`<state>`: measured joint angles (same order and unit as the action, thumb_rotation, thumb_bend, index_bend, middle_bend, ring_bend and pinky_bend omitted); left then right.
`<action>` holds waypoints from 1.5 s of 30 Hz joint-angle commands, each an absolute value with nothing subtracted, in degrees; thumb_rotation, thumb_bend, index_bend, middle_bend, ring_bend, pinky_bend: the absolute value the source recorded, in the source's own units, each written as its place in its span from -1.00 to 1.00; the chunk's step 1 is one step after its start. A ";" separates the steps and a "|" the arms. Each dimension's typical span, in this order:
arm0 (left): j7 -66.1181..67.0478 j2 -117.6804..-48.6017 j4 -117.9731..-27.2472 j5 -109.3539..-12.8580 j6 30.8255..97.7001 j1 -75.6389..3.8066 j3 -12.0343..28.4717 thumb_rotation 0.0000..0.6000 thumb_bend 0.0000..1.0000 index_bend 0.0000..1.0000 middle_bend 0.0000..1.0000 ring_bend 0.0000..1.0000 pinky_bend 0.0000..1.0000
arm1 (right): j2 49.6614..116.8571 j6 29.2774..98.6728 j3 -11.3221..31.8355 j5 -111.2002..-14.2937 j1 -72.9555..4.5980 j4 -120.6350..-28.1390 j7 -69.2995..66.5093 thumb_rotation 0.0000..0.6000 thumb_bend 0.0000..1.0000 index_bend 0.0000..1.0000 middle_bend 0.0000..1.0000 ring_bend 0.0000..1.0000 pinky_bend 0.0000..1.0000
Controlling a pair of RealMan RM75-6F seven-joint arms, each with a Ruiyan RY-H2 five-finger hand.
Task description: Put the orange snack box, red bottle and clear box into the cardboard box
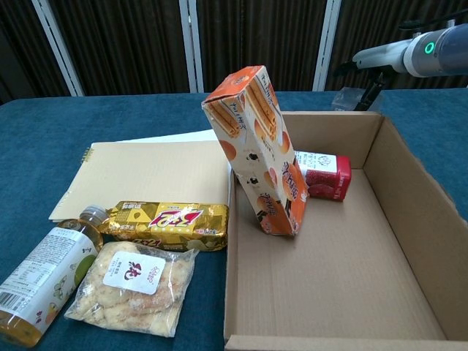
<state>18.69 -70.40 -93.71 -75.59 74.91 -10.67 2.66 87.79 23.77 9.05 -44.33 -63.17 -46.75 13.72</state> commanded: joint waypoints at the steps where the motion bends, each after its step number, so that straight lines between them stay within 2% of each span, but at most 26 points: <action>1: 19.48 -70.80 -93.77 -75.20 74.68 -10.91 2.73 0.76 -0.97 -1.00 -1.00 -1.00 -1.00 | 89.22 21.43 8.67 -45.71 -62.90 -43.75 12.33 1.00 -1.00 -1.00 -1.00 -0.82 -0.37; 4: 20.12 -71.04 -93.87 -74.71 74.62 -10.98 2.82 0.76 -0.98 -1.00 -1.00 -1.00 -1.00 | 89.97 20.17 8.52 -46.92 -62.90 -41.56 11.57 1.00 -0.92 -1.00 -0.99 -0.54 -0.03; 6: 20.41 -71.14 -93.96 -74.47 74.57 -11.07 2.90 0.77 -0.97 -1.00 -1.00 -1.00 -1.00 | 90.49 19.60 8.80 -47.77 -62.86 -40.42 10.61 1.00 -0.83 -0.94 -0.90 -0.32 0.14; 10: 20.59 -71.17 -93.92 -74.38 74.24 -11.29 2.81 0.76 -0.97 -1.00 -1.00 -1.00 -1.00 | 91.15 19.40 8.93 -50.05 -62.64 -39.11 9.37 1.00 -0.65 -0.64 -0.54 0.06 0.46; 14: 20.25 -70.83 -94.04 -74.35 74.21 -11.25 2.70 0.76 -0.97 -1.00 -1.00 -1.00 -1.00 | 91.53 21.50 9.39 -52.27 -62.24 -39.03 8.33 1.00 -0.50 -0.36 -0.32 0.23 0.62; 19: 19.31 -70.27 -94.37 -75.12 75.20 -10.79 2.50 0.77 -0.97 -1.00 -1.00 -1.00 -1.00 | 90.61 24.99 10.55 -54.74 -61.67 -41.59 6.69 1.00 -0.43 -0.08 -0.18 0.30 0.69; 22: 18.52 -69.85 -94.53 -75.65 75.71 -10.49 2.29 0.78 -0.97 -1.00 -1.00 -1.00 -1.00 | 89.21 26.97 10.86 -55.91 -61.31 -44.23 6.77 1.00 -0.42 -0.01 -0.13 0.33 0.71; 29: 16.83 -68.91 -95.06 -77.48 77.11 -9.79 1.70 0.78 -0.97 -1.00 -1.00 -1.00 -1.00 | 84.00 32.67 11.93 -56.64 -59.93 -52.89 8.74 1.00 -0.42 0.04 -0.12 0.33 0.71; 38: 15.46 -67.80 -96.38 -80.35 79.61 -8.57 0.73 0.79 -0.97 -1.00 -1.00 -1.00 -1.00 | 71.49 39.92 14.71 -53.19 -58.01 -70.10 14.41 1.00 -0.42 0.05 -0.12 0.33 0.71; 45: 15.15 -67.20 -97.53 -82.04 81.41 -7.64 0.16 0.80 -0.96 -1.00 -1.00 -1.00 -1.00 | 62.92 42.87 15.97 -48.97 -57.48 -82.28 19.35 1.00 -0.42 0.05 -0.12 0.33 0.71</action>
<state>15.23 -67.32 -97.36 -81.85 81.23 -7.75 0.24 66.57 41.36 15.33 -51.19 -57.96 -77.94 16.67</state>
